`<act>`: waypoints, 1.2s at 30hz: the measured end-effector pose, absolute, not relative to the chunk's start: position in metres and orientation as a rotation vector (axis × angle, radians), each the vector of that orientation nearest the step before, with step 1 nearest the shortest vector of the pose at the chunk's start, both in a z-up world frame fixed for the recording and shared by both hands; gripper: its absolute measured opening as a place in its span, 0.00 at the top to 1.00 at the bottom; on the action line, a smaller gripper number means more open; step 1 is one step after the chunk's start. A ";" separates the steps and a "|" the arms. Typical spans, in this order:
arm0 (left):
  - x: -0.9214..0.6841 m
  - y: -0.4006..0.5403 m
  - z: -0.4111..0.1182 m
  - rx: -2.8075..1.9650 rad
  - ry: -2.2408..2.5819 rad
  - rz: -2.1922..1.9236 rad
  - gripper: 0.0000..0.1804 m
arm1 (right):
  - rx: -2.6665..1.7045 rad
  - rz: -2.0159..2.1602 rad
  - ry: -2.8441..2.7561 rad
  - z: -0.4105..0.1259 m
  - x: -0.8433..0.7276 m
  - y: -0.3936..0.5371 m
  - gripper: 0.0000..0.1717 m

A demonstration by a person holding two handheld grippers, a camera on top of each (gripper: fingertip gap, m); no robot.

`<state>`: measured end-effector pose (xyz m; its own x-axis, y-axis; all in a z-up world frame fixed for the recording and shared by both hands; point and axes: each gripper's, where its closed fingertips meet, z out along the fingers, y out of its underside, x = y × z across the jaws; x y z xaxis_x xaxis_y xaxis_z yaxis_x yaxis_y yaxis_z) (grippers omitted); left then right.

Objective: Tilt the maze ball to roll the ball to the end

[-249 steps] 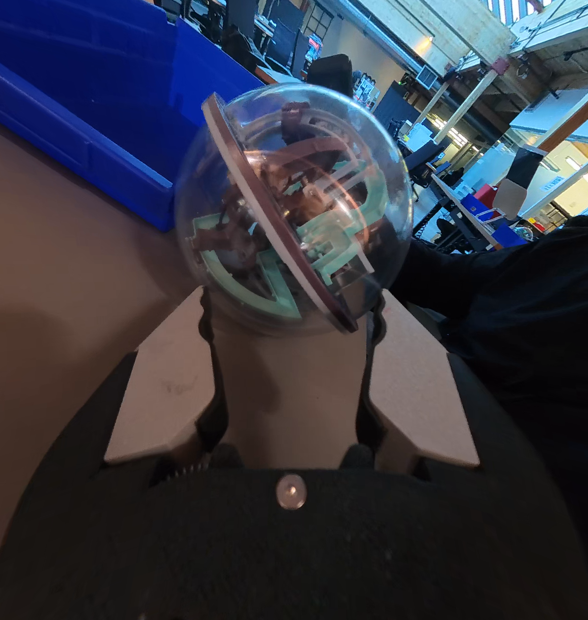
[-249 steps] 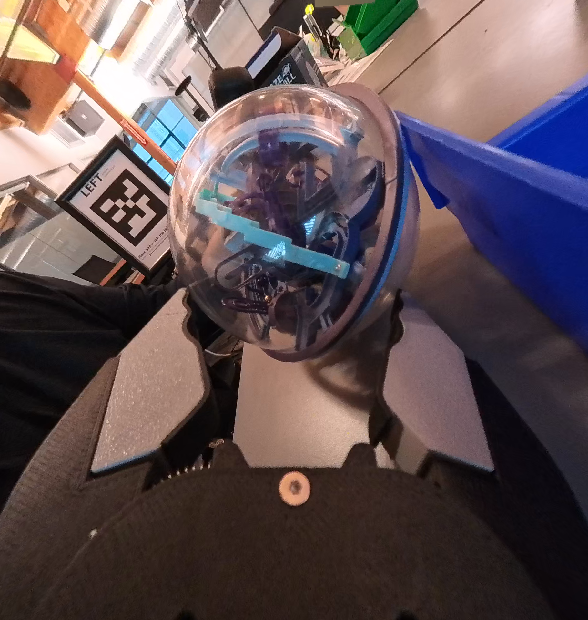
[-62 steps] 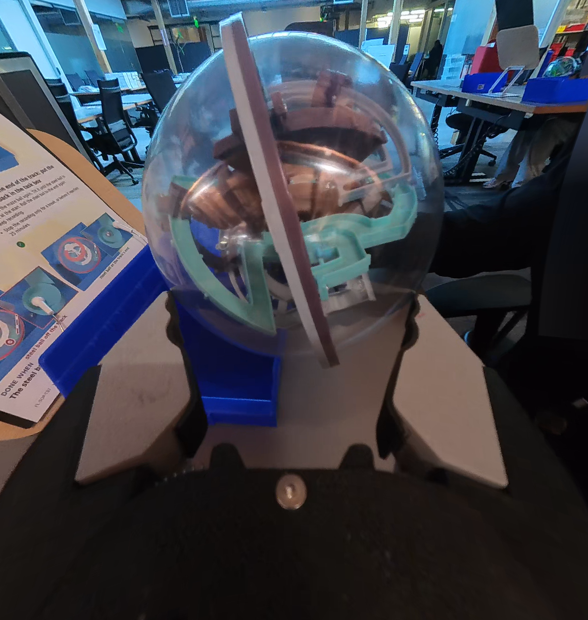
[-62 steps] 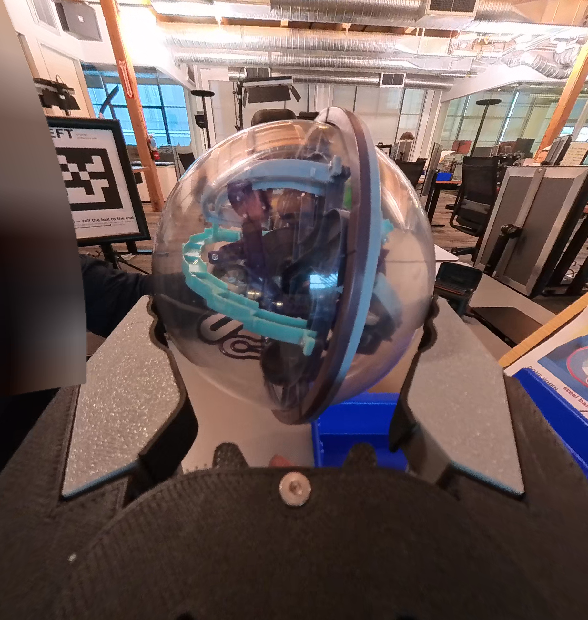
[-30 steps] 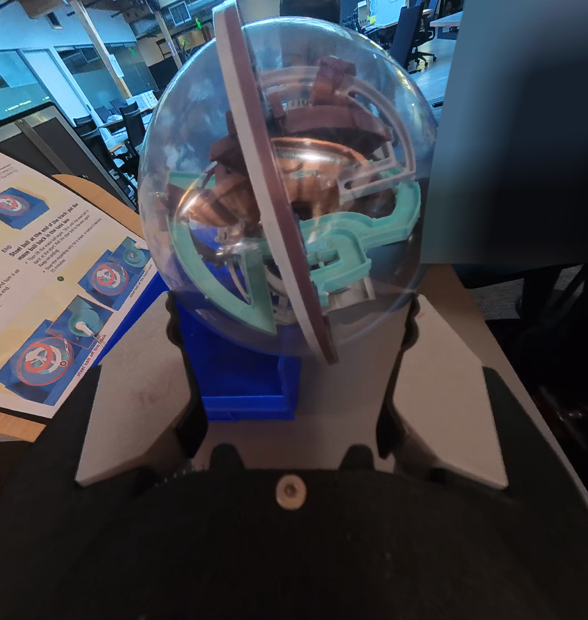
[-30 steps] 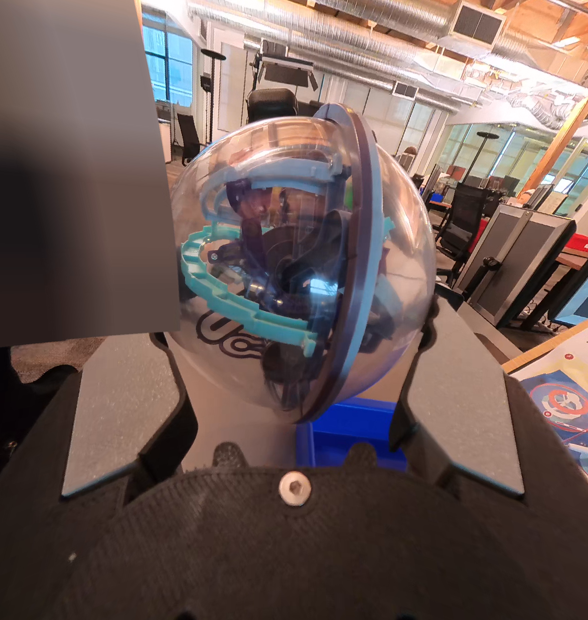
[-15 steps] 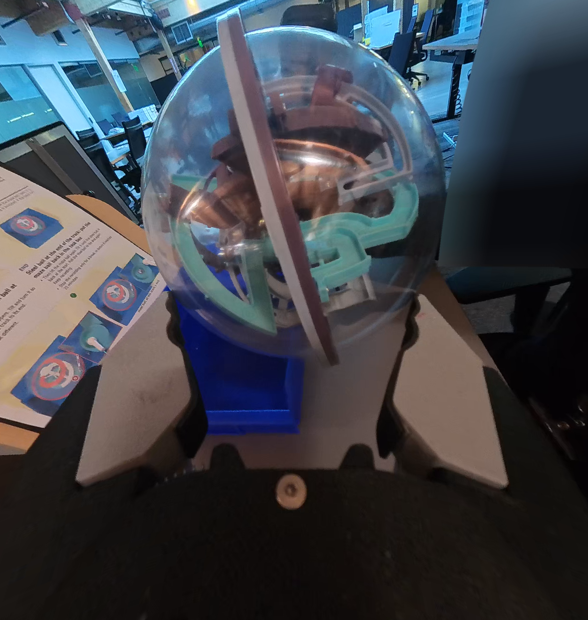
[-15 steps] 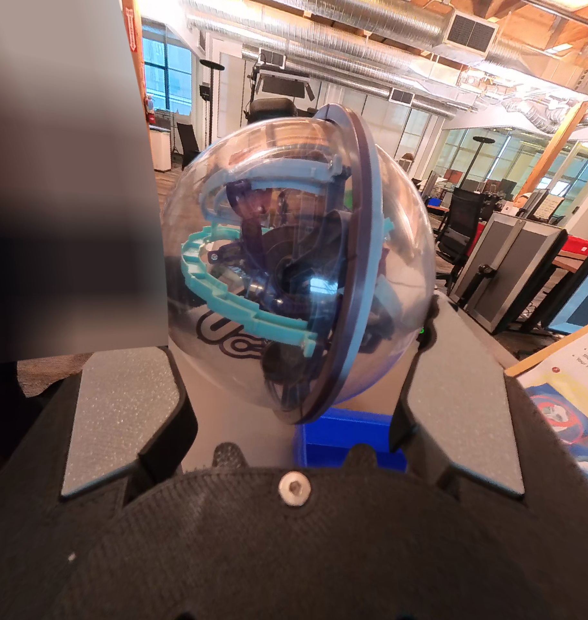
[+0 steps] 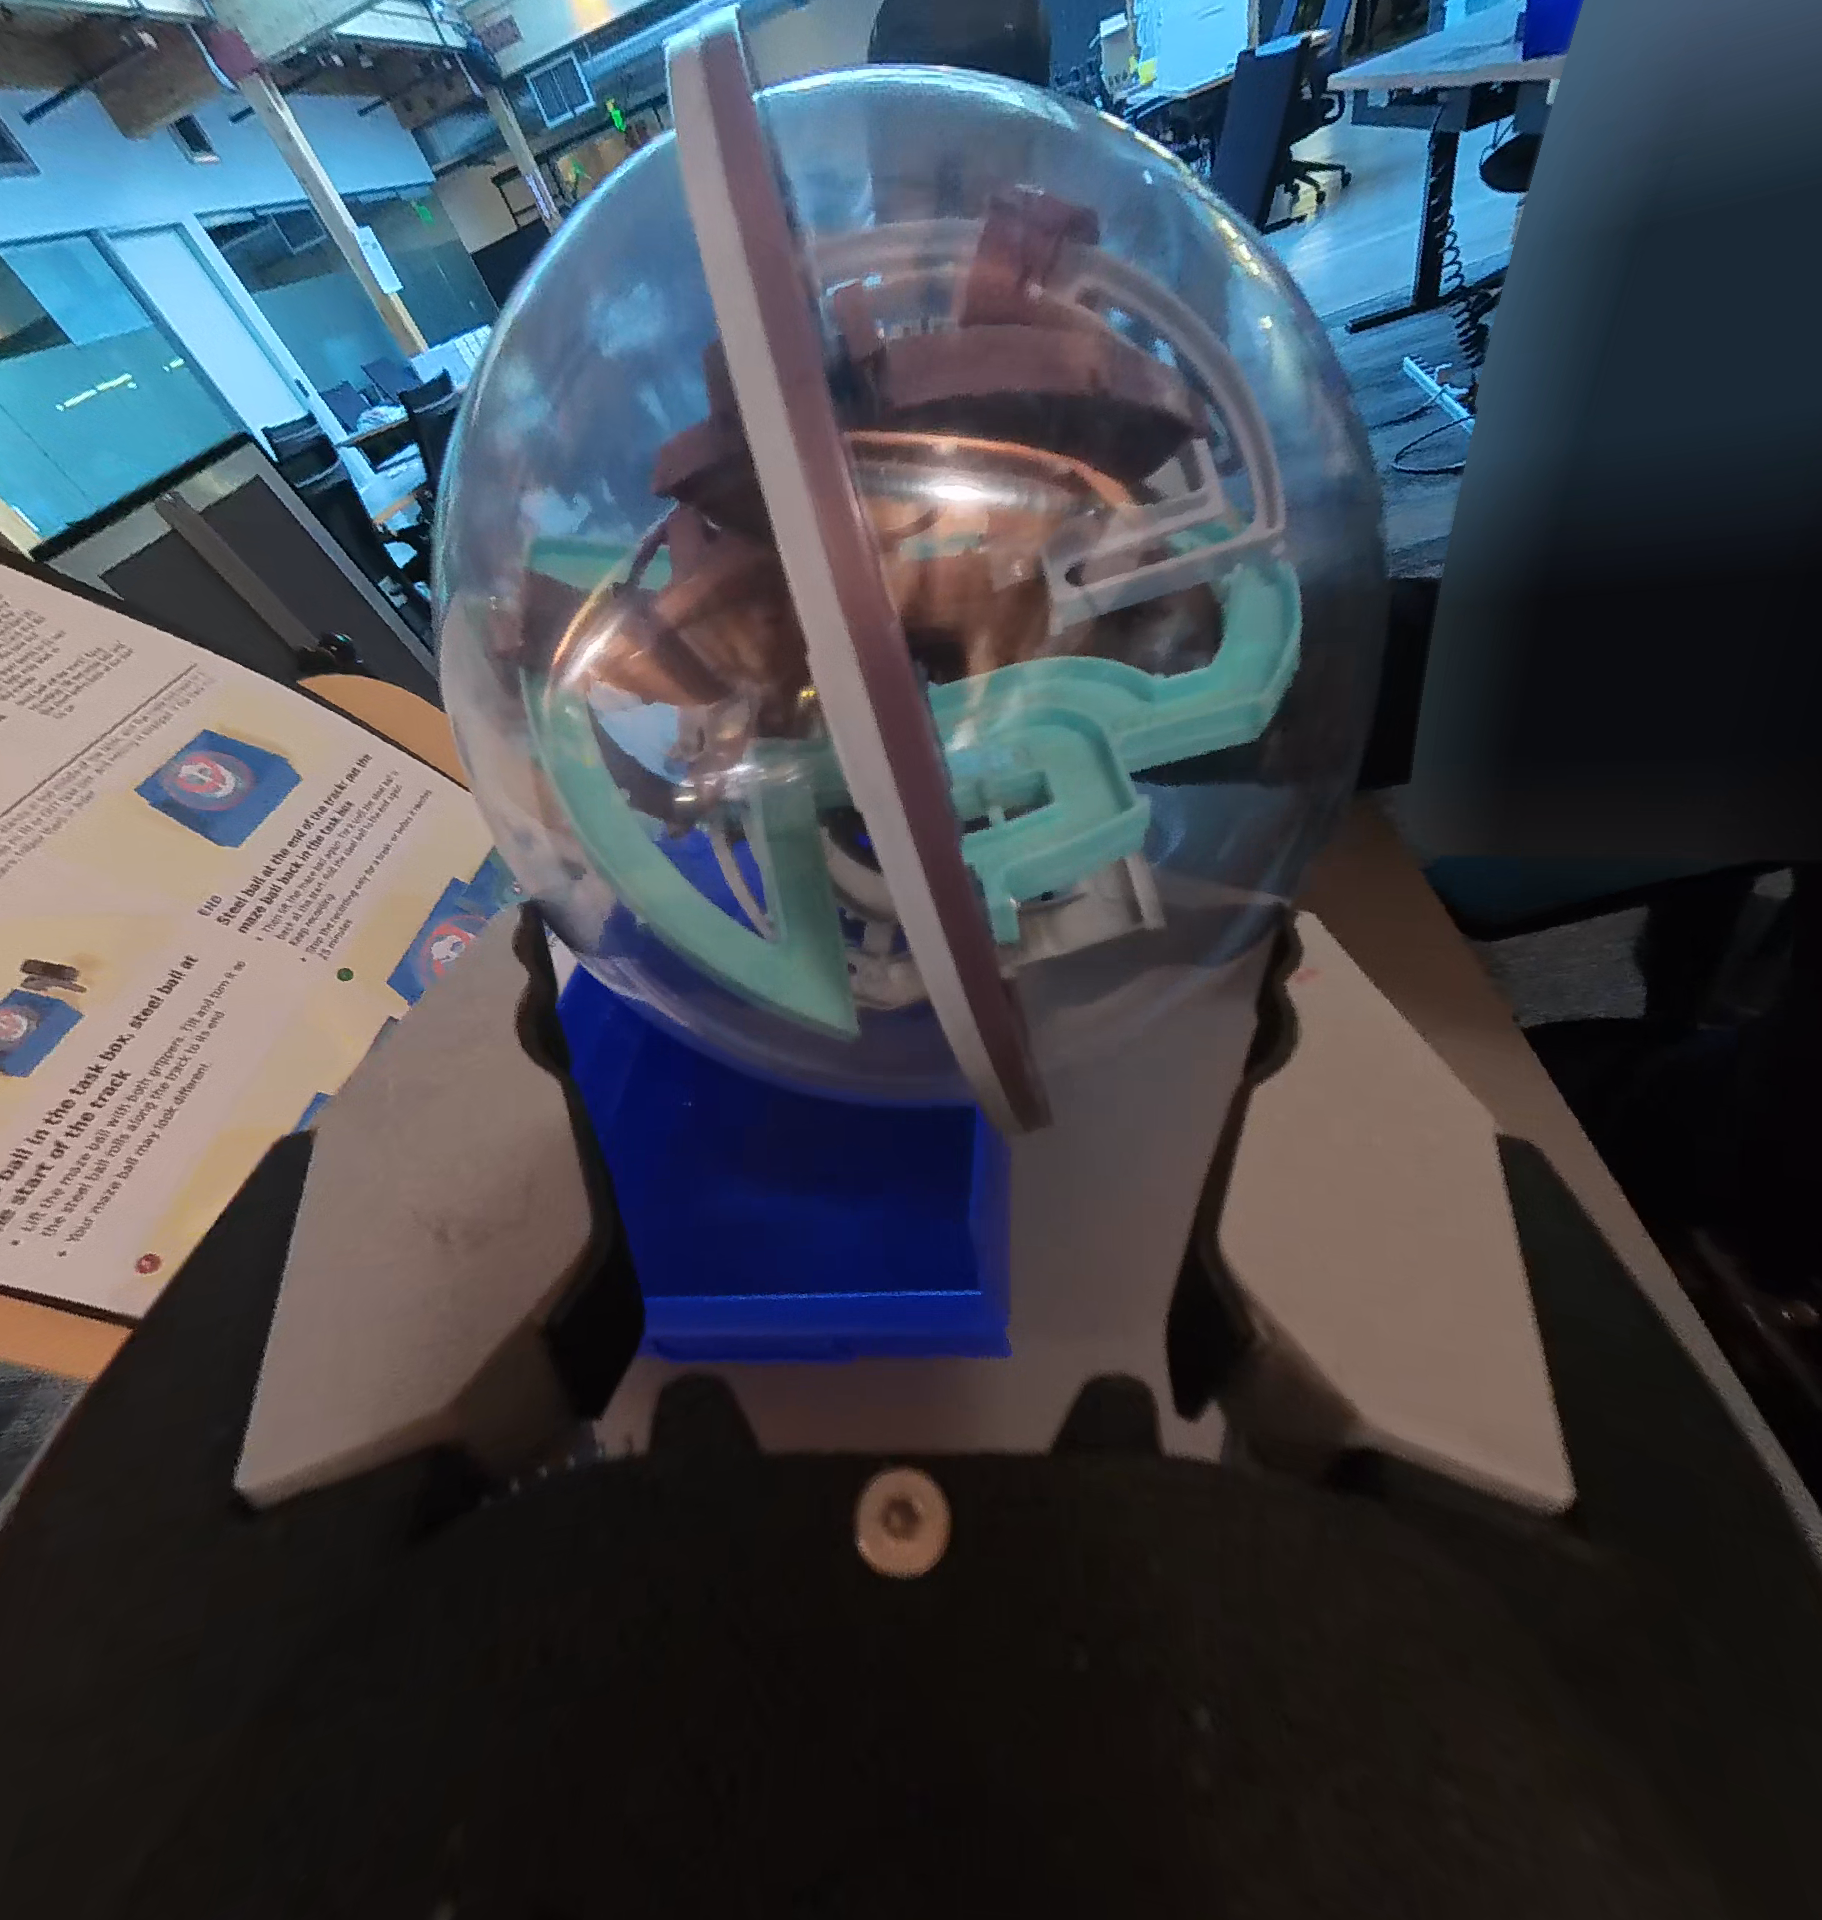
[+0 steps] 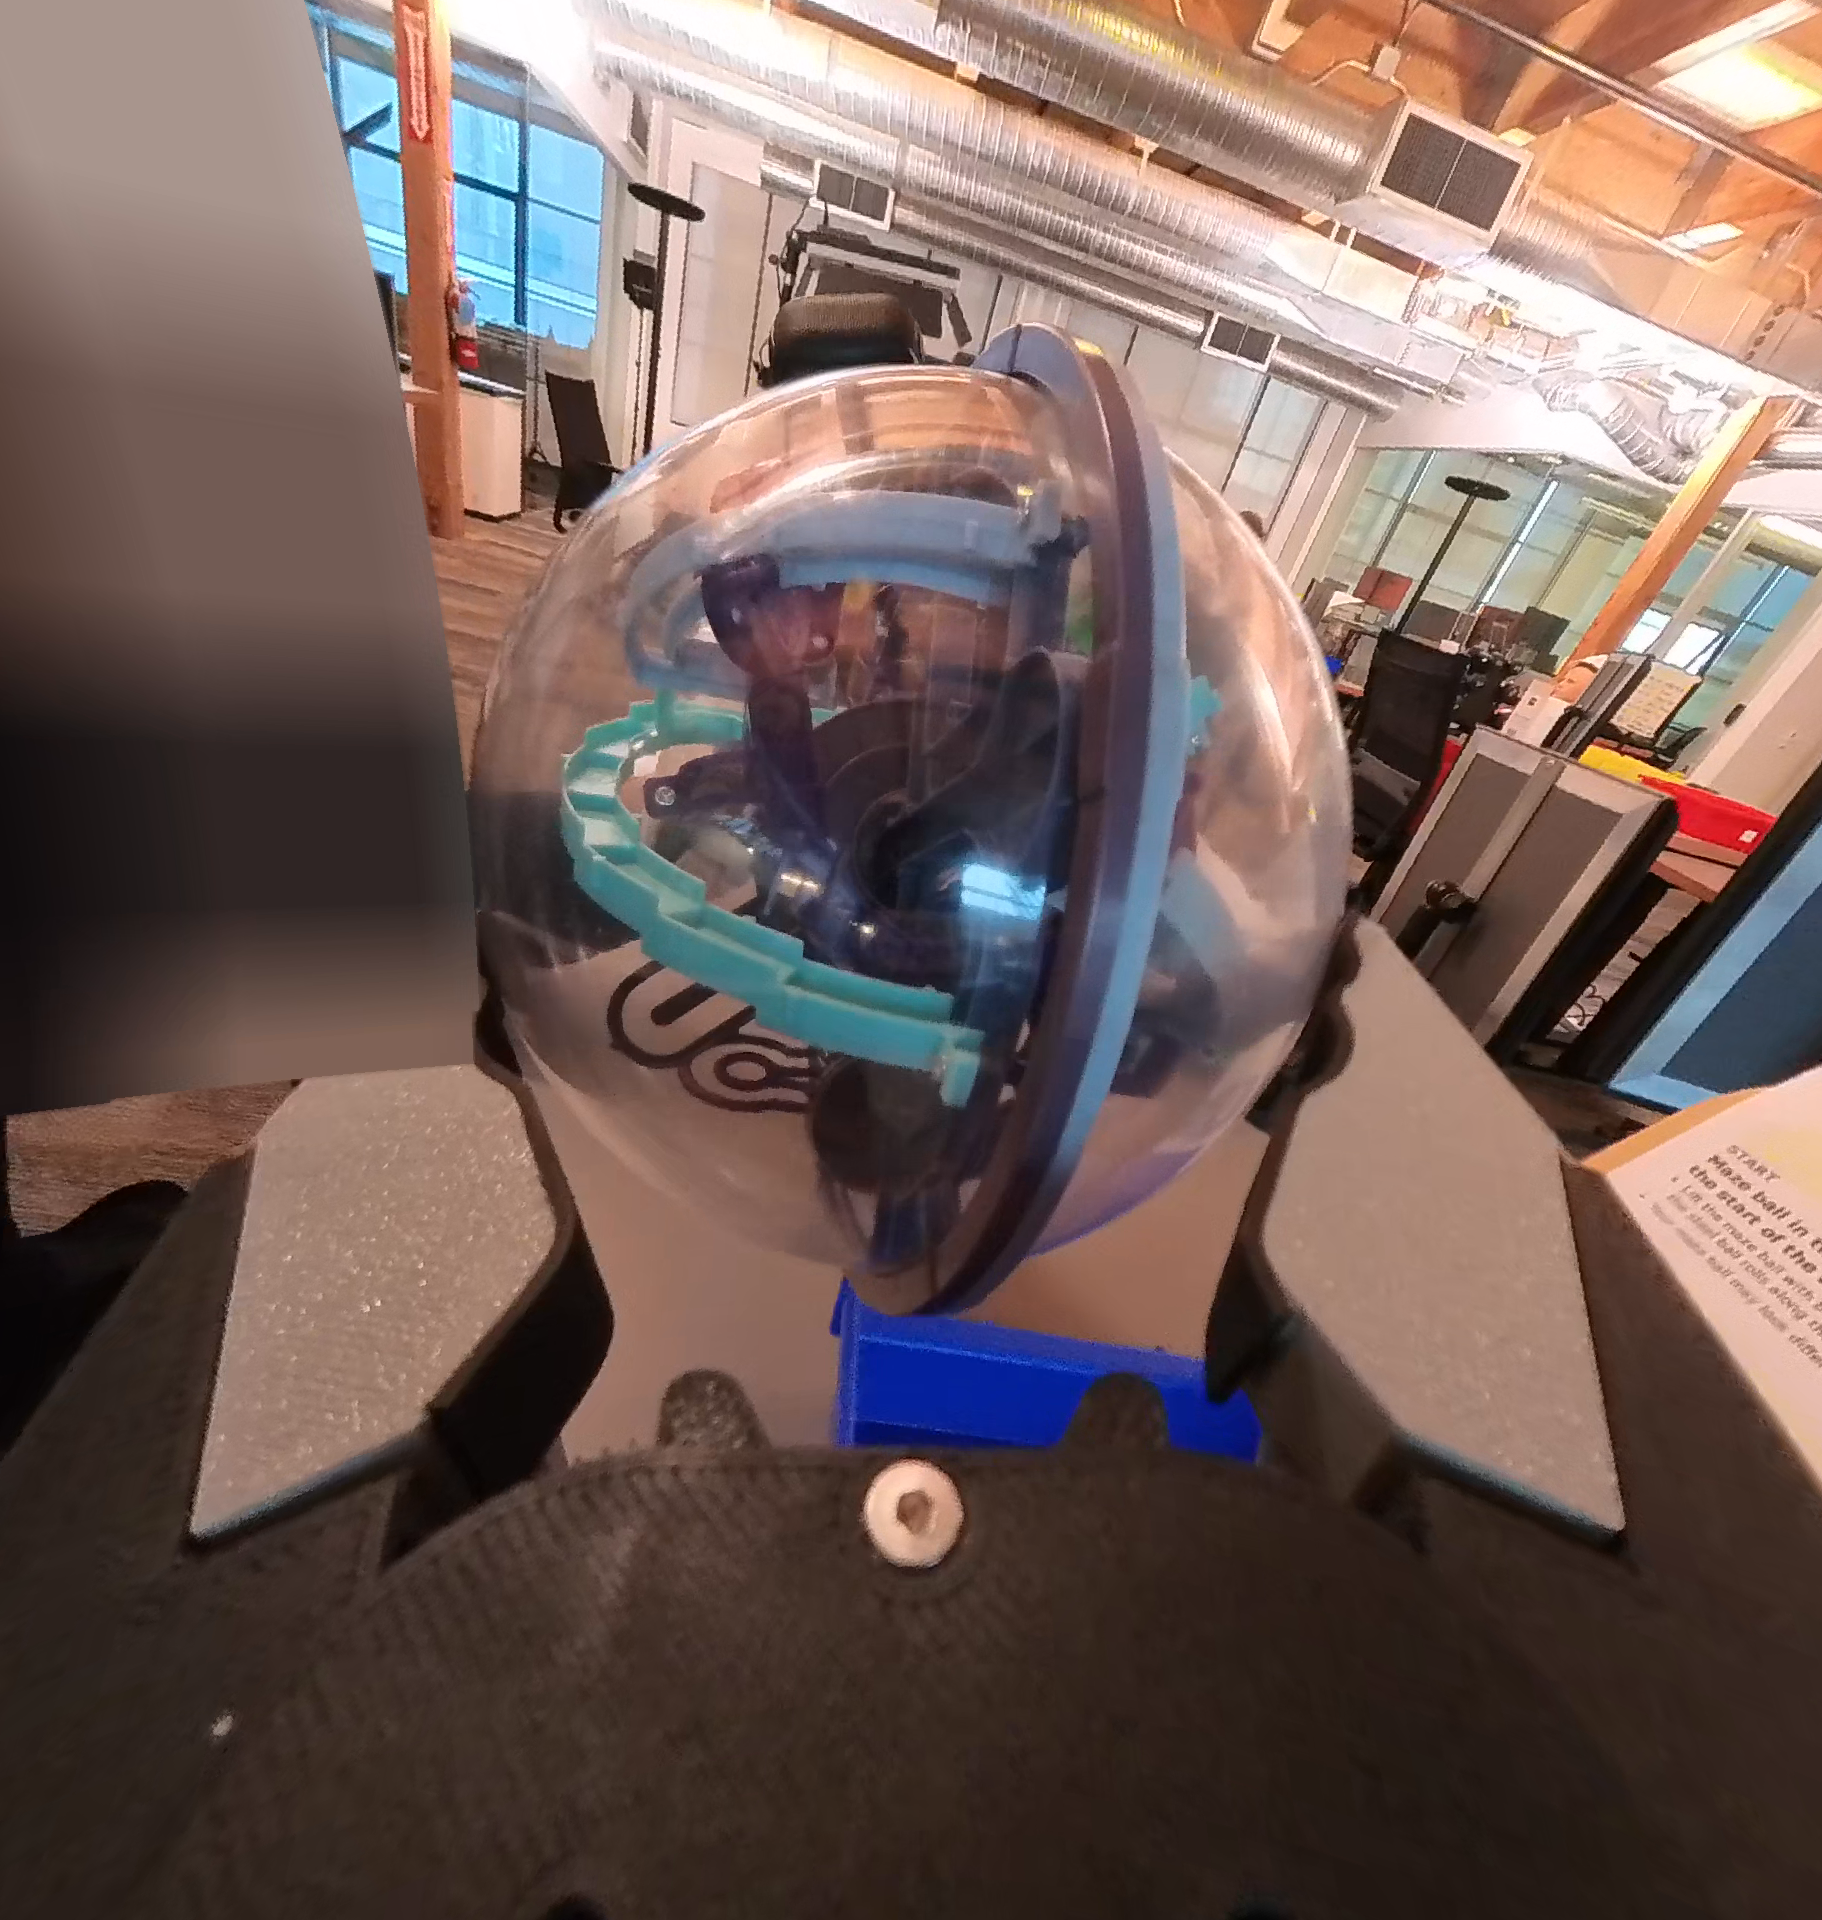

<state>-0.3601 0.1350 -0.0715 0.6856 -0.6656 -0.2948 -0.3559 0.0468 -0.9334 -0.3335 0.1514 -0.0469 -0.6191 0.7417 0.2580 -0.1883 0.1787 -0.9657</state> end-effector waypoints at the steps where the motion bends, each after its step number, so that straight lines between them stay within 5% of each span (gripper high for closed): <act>1: -0.360 0.135 -0.071 -1.561 0.870 -0.281 0.27 | -0.523 1.541 -1.693 -0.045 -0.334 0.151 0.14; 36: -0.361 0.131 -0.065 -1.585 0.885 -0.244 0.27 | -0.487 1.567 -1.663 -0.041 -0.334 0.147 0.14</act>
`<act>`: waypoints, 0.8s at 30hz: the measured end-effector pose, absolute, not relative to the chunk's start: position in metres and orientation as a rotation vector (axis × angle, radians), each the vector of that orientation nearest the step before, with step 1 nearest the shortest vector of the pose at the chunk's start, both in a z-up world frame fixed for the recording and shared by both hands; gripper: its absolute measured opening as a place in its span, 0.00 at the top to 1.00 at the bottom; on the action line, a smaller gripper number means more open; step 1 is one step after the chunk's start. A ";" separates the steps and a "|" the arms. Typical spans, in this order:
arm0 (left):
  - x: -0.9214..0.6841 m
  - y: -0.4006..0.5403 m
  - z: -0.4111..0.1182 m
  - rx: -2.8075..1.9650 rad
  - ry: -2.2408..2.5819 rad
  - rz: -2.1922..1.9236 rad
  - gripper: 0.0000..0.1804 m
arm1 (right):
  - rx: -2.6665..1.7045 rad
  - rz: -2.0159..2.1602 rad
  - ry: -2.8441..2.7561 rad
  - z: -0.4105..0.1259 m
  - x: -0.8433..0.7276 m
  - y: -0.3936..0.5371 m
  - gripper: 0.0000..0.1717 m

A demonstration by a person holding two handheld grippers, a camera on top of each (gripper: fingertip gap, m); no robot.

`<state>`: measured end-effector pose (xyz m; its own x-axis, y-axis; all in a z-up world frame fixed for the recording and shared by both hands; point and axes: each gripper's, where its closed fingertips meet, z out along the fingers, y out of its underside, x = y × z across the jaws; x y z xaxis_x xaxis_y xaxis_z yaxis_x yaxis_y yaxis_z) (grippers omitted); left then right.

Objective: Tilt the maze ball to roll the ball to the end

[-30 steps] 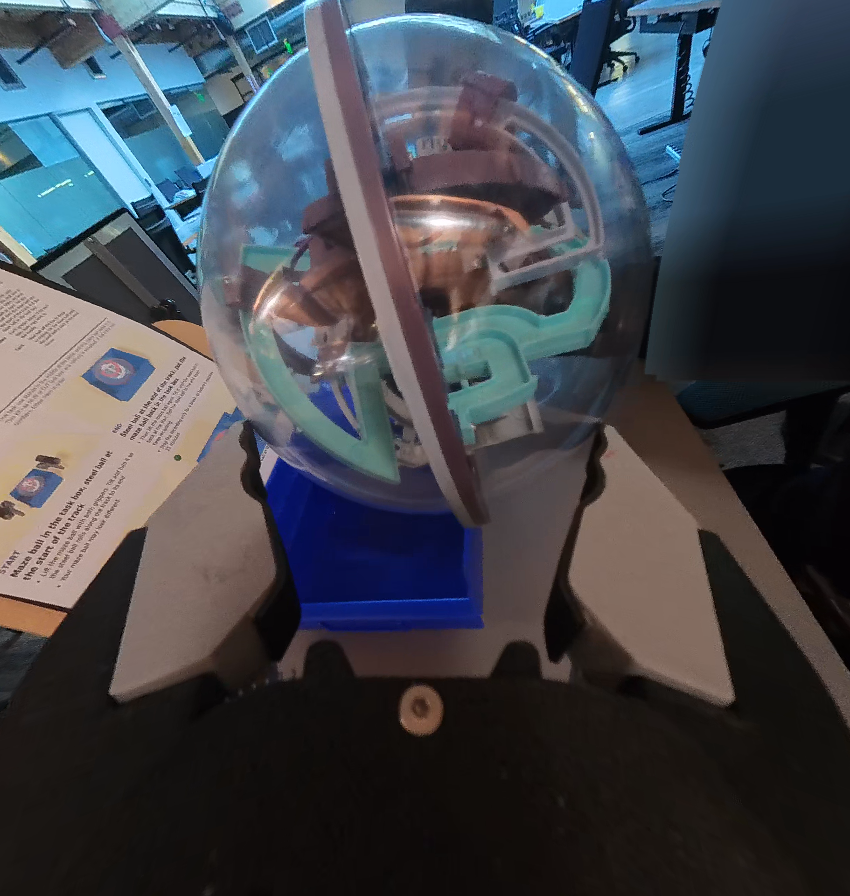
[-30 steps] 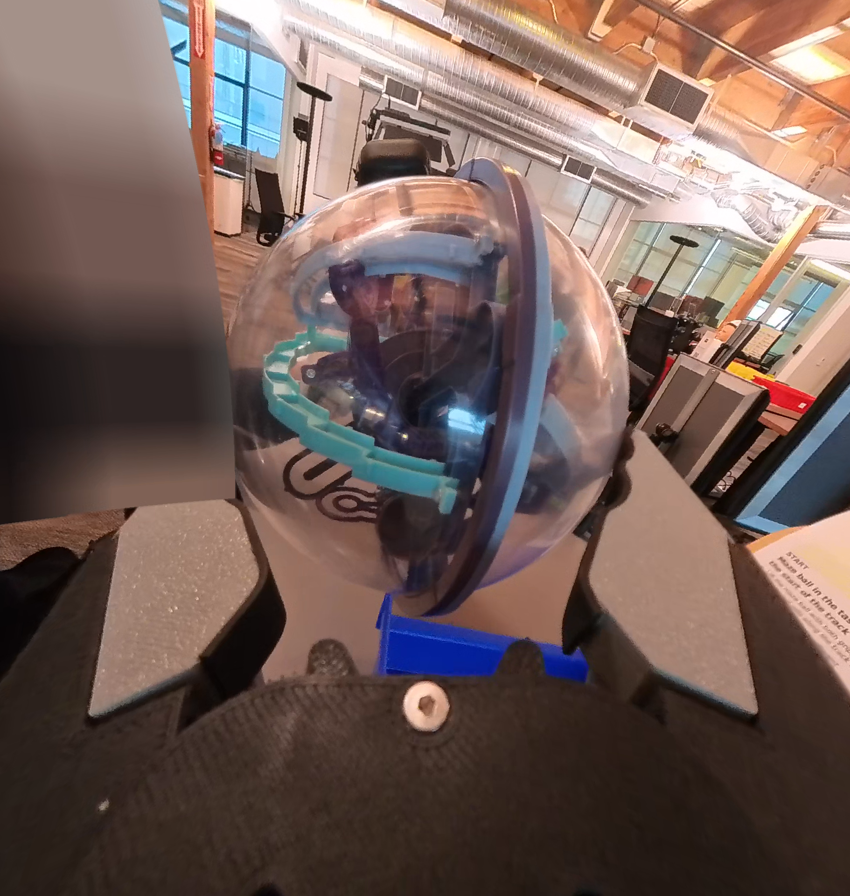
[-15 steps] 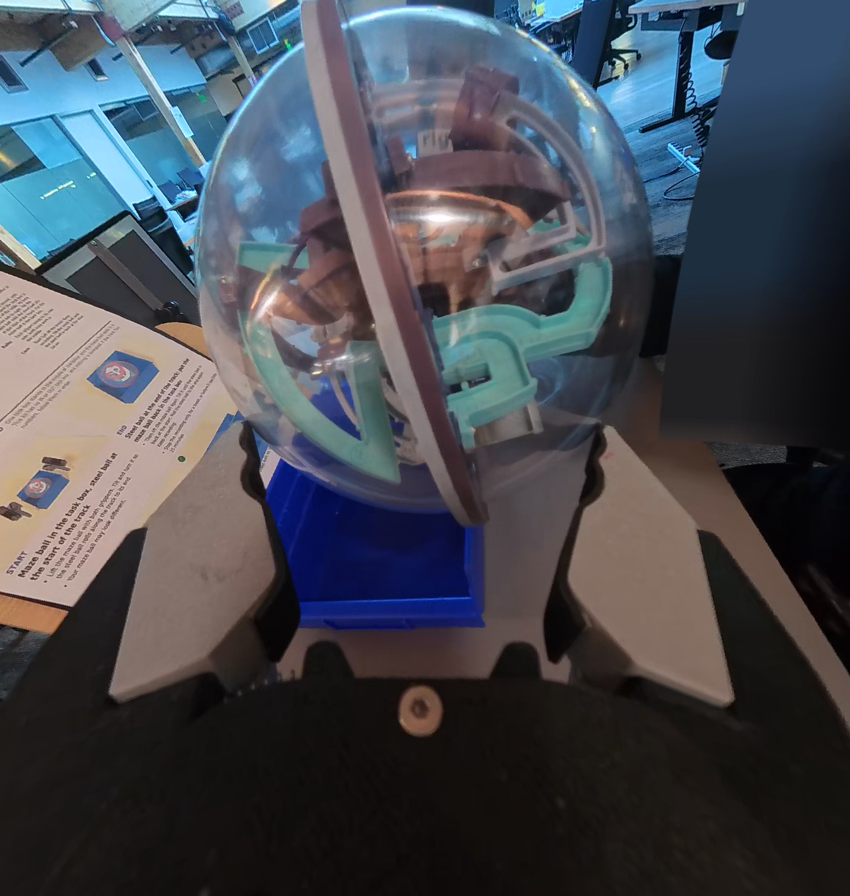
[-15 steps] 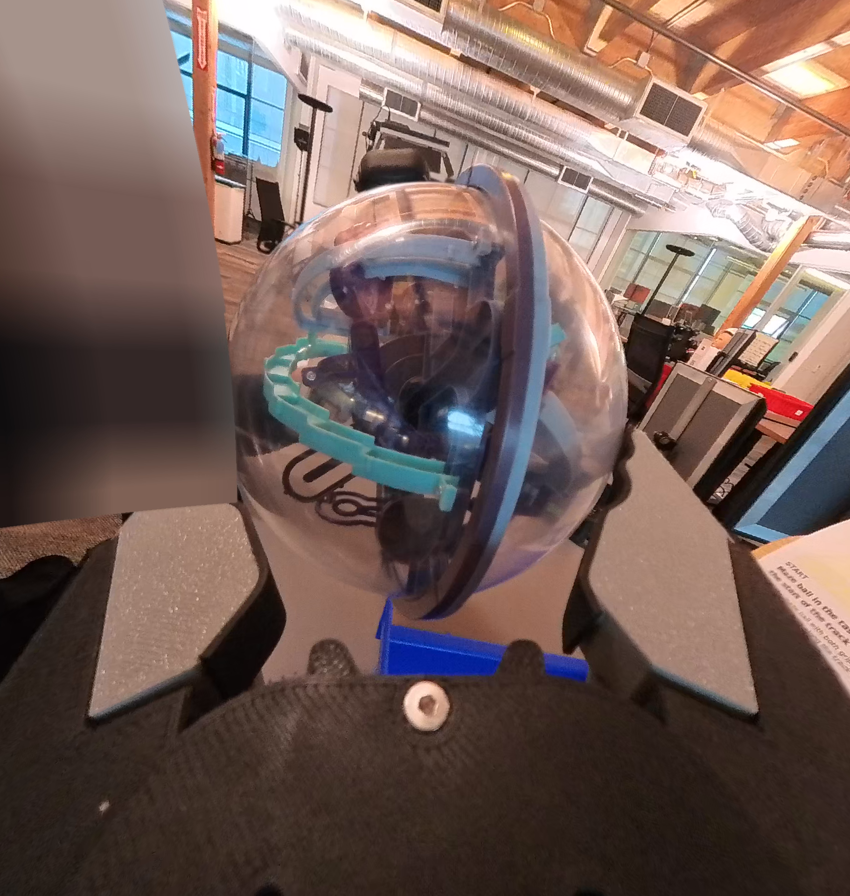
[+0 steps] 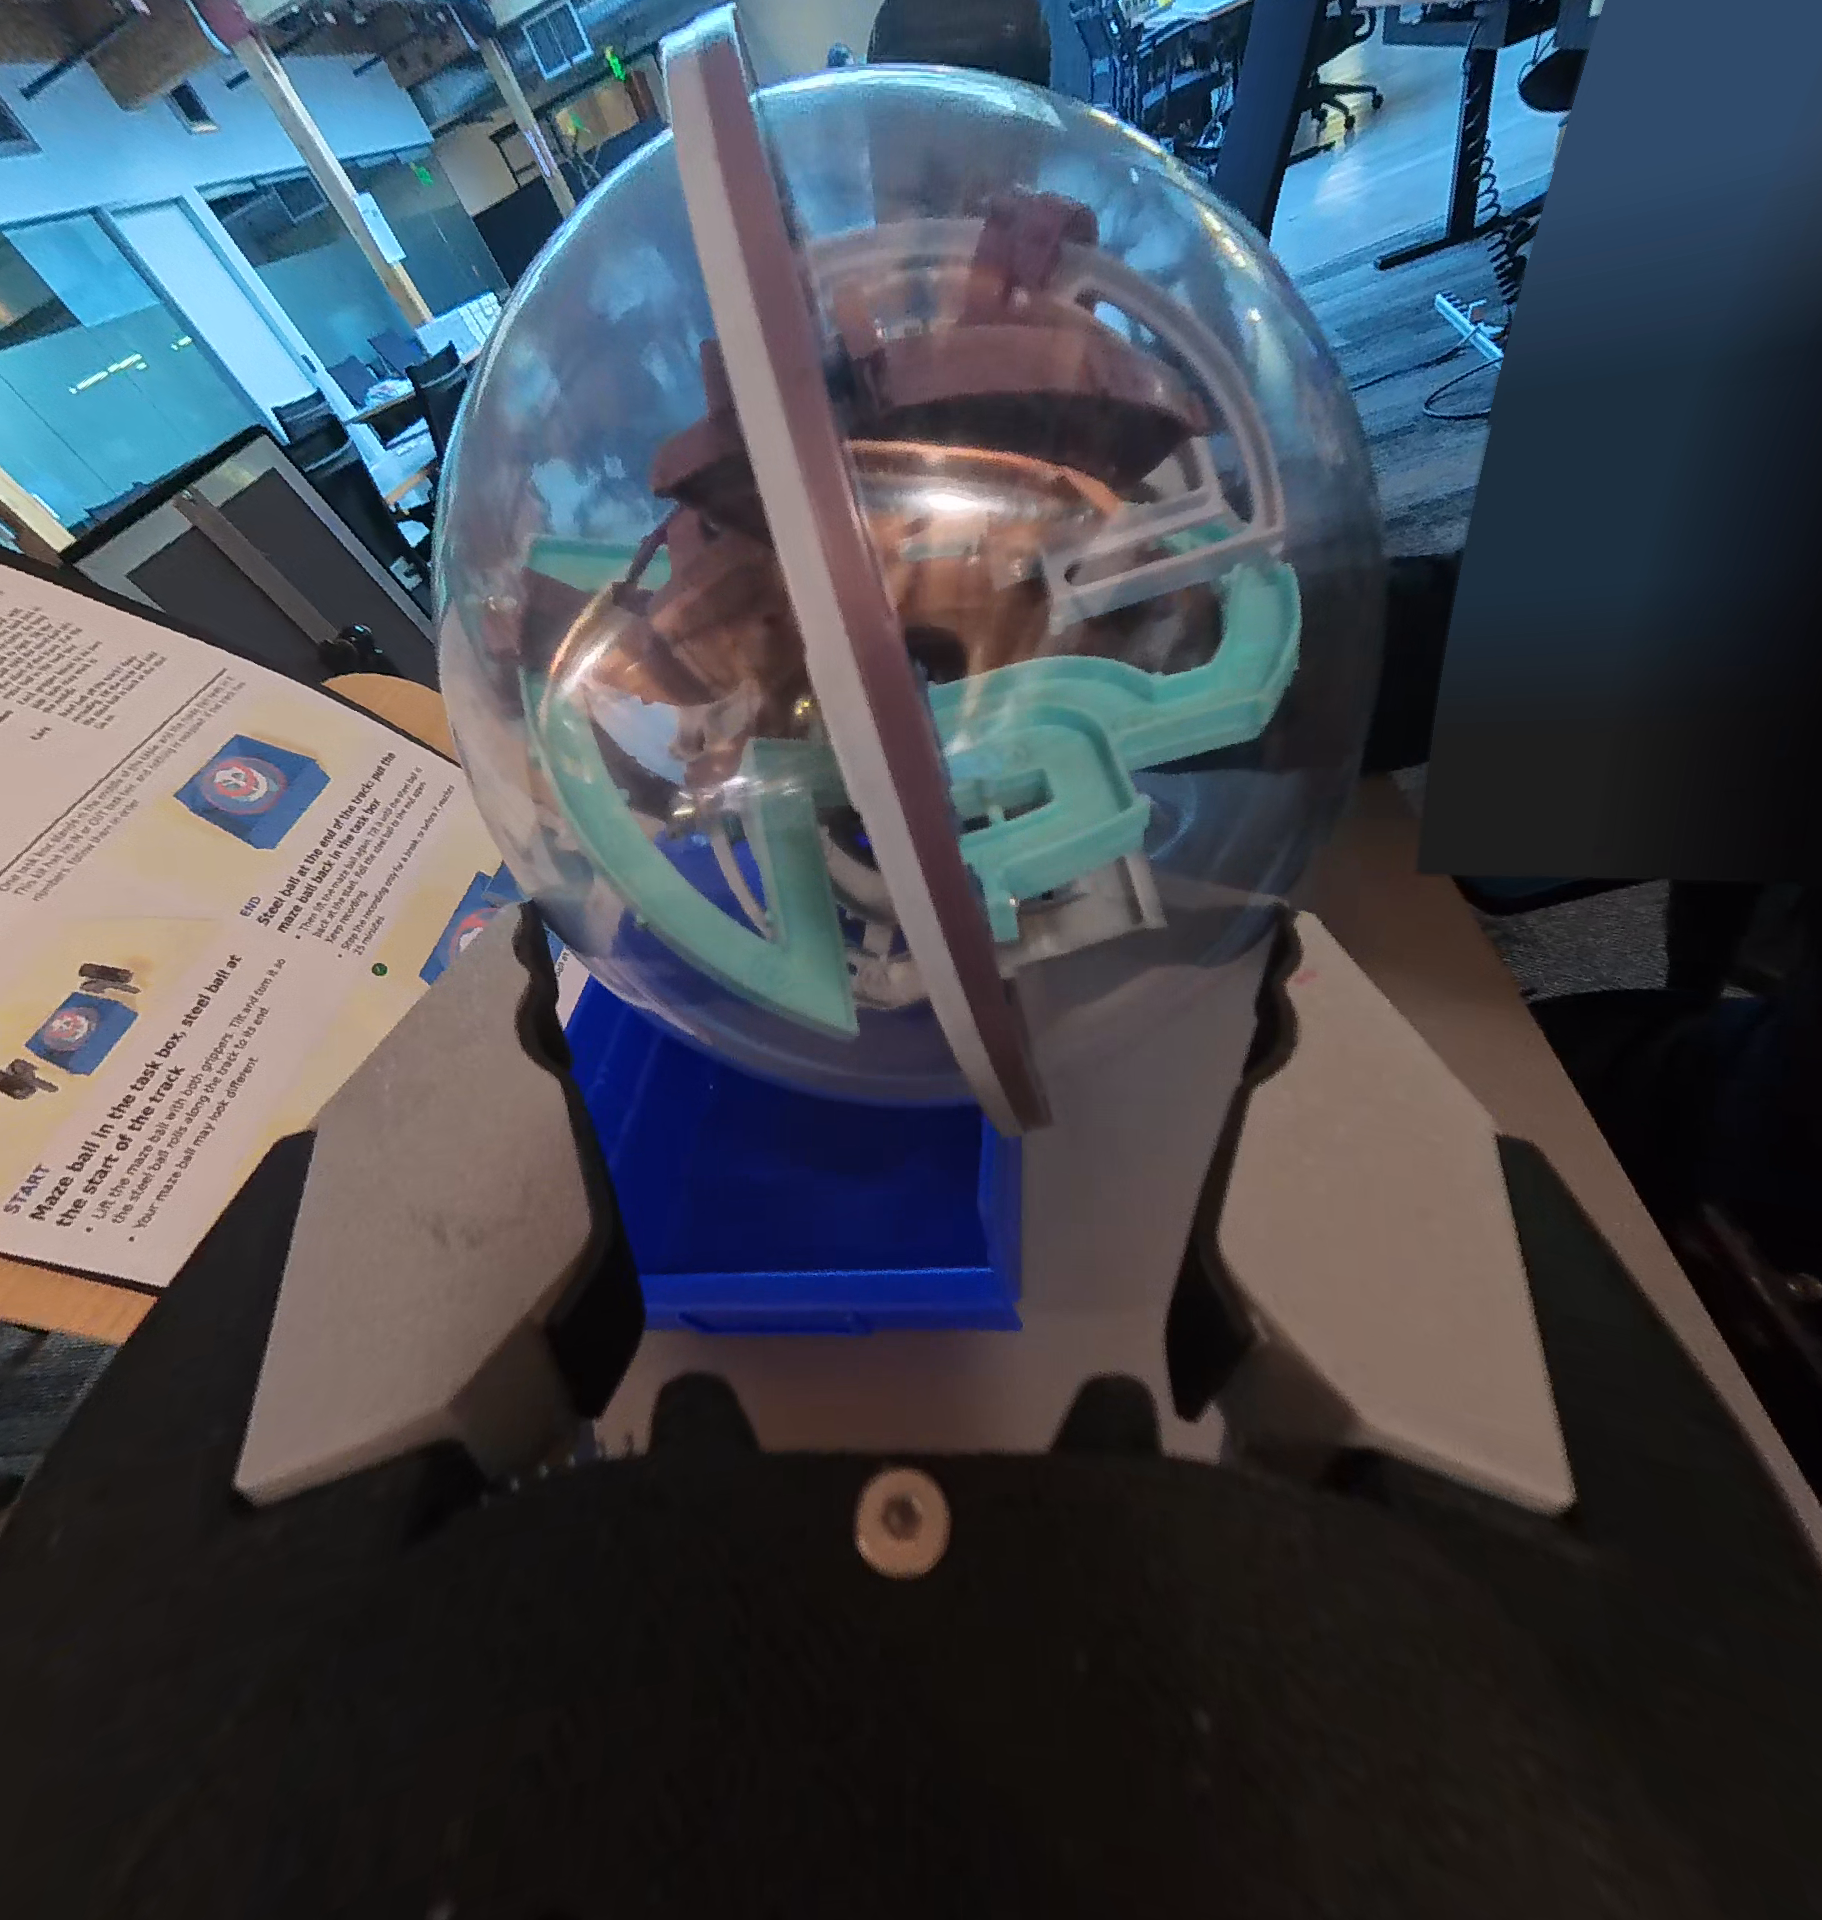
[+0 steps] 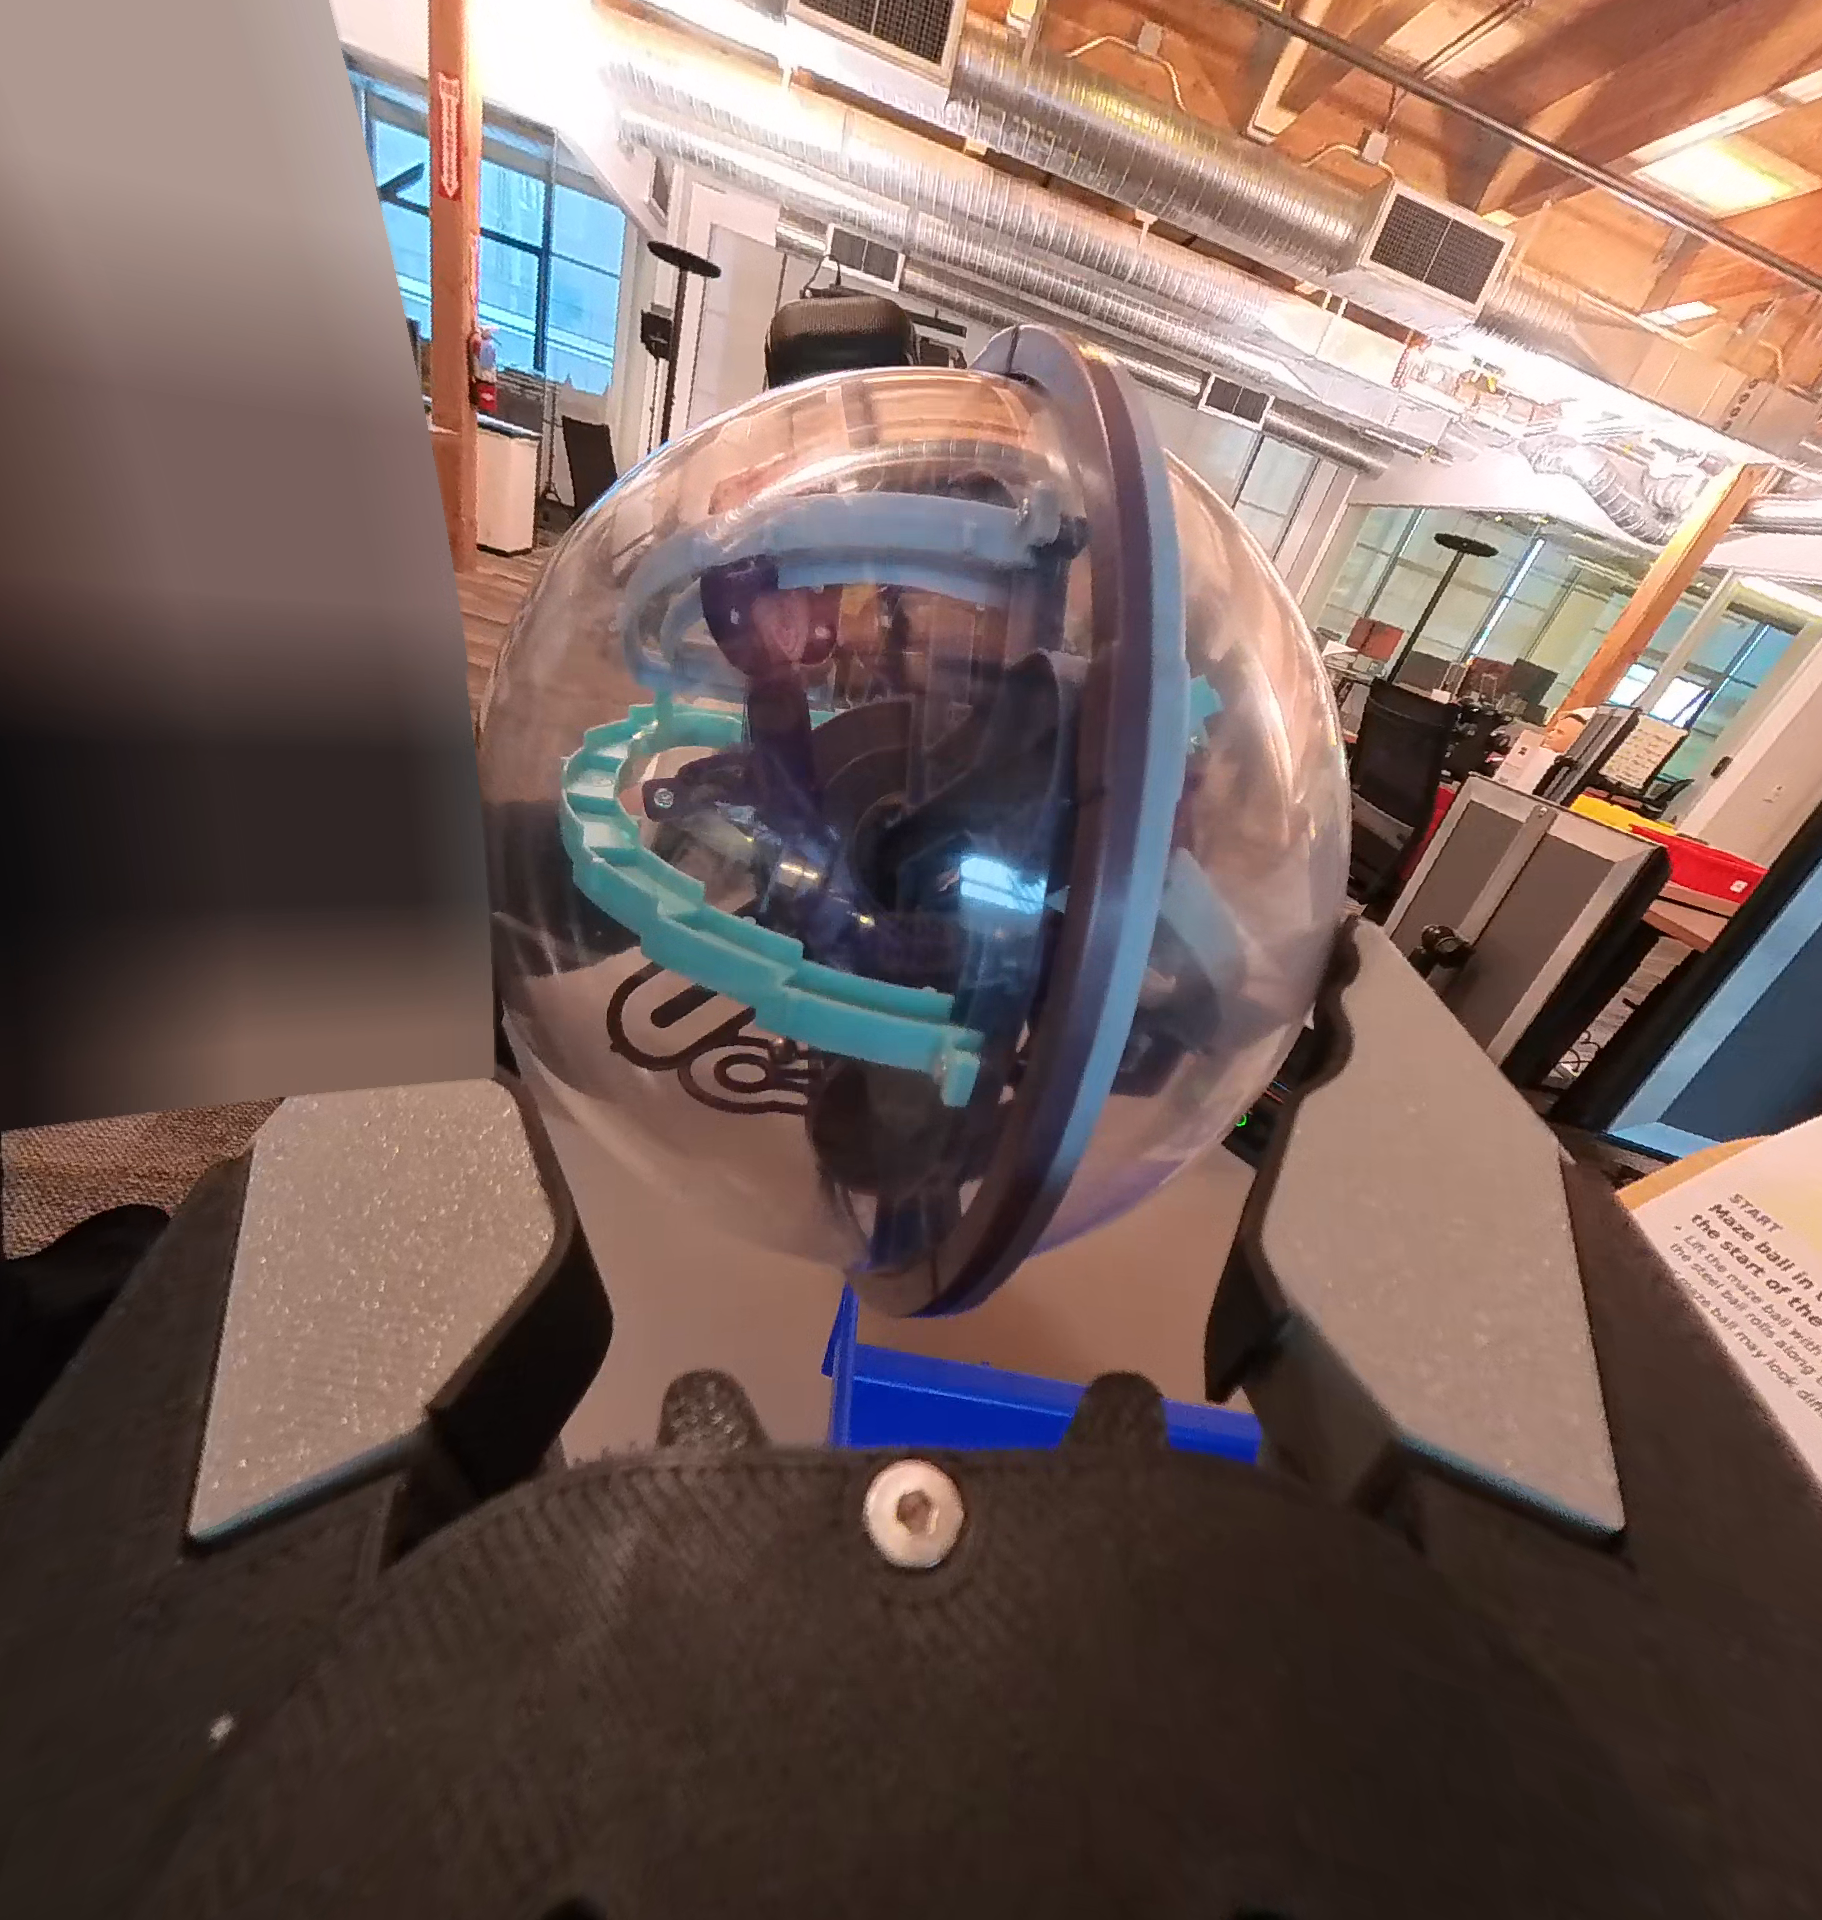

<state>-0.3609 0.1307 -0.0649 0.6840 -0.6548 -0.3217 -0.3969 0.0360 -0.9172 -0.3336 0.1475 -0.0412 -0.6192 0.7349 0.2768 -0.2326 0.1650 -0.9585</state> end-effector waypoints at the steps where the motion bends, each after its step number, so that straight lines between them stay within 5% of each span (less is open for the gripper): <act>1: -0.361 0.131 -0.065 -1.585 0.886 -0.243 0.27 | -0.485 1.567 -1.661 -0.041 -0.333 0.147 0.14; 24: -0.355 0.125 -0.056 -1.554 0.925 -0.137 0.27 | -0.365 1.526 -1.650 -0.029 -0.326 0.138 0.13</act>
